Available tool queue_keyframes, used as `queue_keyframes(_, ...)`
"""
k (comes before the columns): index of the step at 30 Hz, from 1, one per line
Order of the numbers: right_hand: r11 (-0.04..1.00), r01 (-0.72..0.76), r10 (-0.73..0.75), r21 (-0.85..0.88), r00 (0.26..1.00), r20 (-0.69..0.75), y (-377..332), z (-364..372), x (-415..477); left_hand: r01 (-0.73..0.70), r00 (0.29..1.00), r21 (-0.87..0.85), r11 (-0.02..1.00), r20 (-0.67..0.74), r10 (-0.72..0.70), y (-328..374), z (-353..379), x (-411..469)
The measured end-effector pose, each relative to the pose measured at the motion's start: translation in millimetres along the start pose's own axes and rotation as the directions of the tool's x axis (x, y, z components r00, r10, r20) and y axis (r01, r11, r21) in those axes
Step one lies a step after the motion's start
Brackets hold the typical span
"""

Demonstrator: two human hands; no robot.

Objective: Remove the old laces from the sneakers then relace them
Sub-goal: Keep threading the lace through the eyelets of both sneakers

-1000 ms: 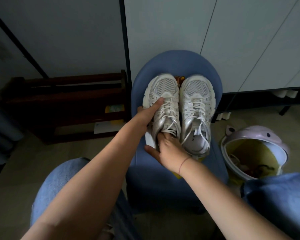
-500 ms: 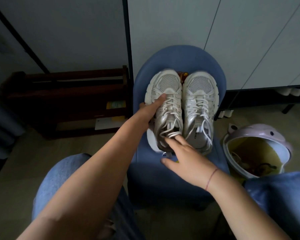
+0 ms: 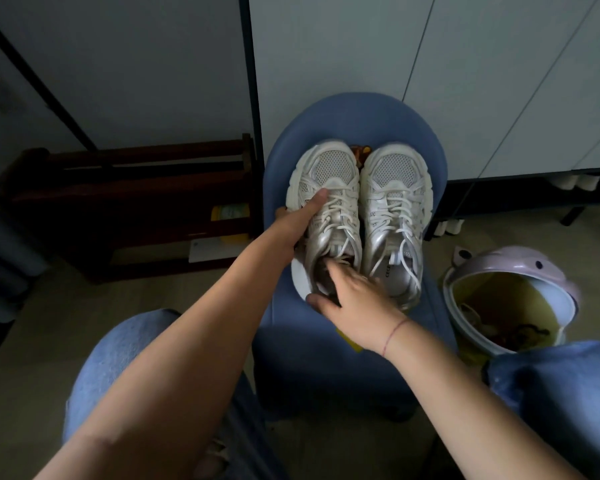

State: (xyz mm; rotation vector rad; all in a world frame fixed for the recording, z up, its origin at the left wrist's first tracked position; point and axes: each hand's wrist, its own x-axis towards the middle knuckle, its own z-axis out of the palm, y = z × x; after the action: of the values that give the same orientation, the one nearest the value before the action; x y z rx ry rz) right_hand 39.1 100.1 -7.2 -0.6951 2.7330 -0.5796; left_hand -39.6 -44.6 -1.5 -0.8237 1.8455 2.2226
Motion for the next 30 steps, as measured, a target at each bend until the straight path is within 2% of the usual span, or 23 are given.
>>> queue_keyframes(3, 0.995, -0.008, 0.008, -0.096, 1.000, -0.002, -1.0, 11.0, 14.1, -0.001, 1.000, -0.006, 1.000, 0.006, 0.001, -0.7, -0.4, 1.9)
queue_keyframes(8, 0.997, -0.010, 0.008, -0.076, 1.000, -0.027, 3.3, 15.8, 16.5, -0.003, 1.000, -0.009, 1.000, 0.013, 0.003, -1.7, -1.4, 2.8)
queue_keyframes(13, 0.994, 0.063, -0.061, -0.084, 0.998, 0.031, 7.5, 12.3, -3.2, -0.005, 1.000, -0.024, 1.000, 0.011, 0.005, -0.6, -1.6, 1.3)
queue_keyframes(18, 0.995, 0.050, -0.053, -0.088, 0.998, -0.026, 0.0, 7.1, -6.5, -0.007, 1.000, -0.028, 1.000, 0.010, 0.007, -2.5, -2.0, 6.6)
queue_keyframes(21, 0.996, 0.088, -0.087, -0.024, 0.996, 0.012, -1.6, -0.3, -6.4, -0.035, 0.999, -0.014, 0.999, -0.033, 0.035, -2.8, -0.8, 7.0)
queue_keyframes(23, 0.989, 0.143, -0.141, 0.047, 0.989, -0.033, 1.2, -15.5, -8.3, -0.083, 0.990, 0.028, 0.996, -0.114, 0.085, -2.7, 1.1, 5.8)
queue_keyframes(25, 0.976, 0.156, -0.137, 0.154, 0.982, -0.129, 9.4, -37.0, -9.6, -0.190, 0.952, 0.150, 0.970, -0.212, 0.219, -0.4, 4.5, -3.0)
queue_keyframes(26, 0.962, 0.147, -0.106, 0.229, 0.978, -0.180, 15.3, -49.3, -9.8, -0.244, 0.914, 0.266, 0.933, -0.258, 0.312, 0.3, 6.0, -7.8)
queue_keyframes(28, 0.939, 0.127, -0.038, 0.321, 0.962, -0.271, 36.0, -72.9, -5.3, -0.363, 0.768, 0.509, 0.781, -0.312, 0.560, 2.6, 9.0, -17.5)
queue_keyframes(30, 0.940, 0.100, 0.022, 0.326, 0.937, -0.349, 61.2, -92.6, 3.1, -0.495, 0.598, 0.657, 0.568, -0.216, 0.772, 10.9, 15.8, -28.0)
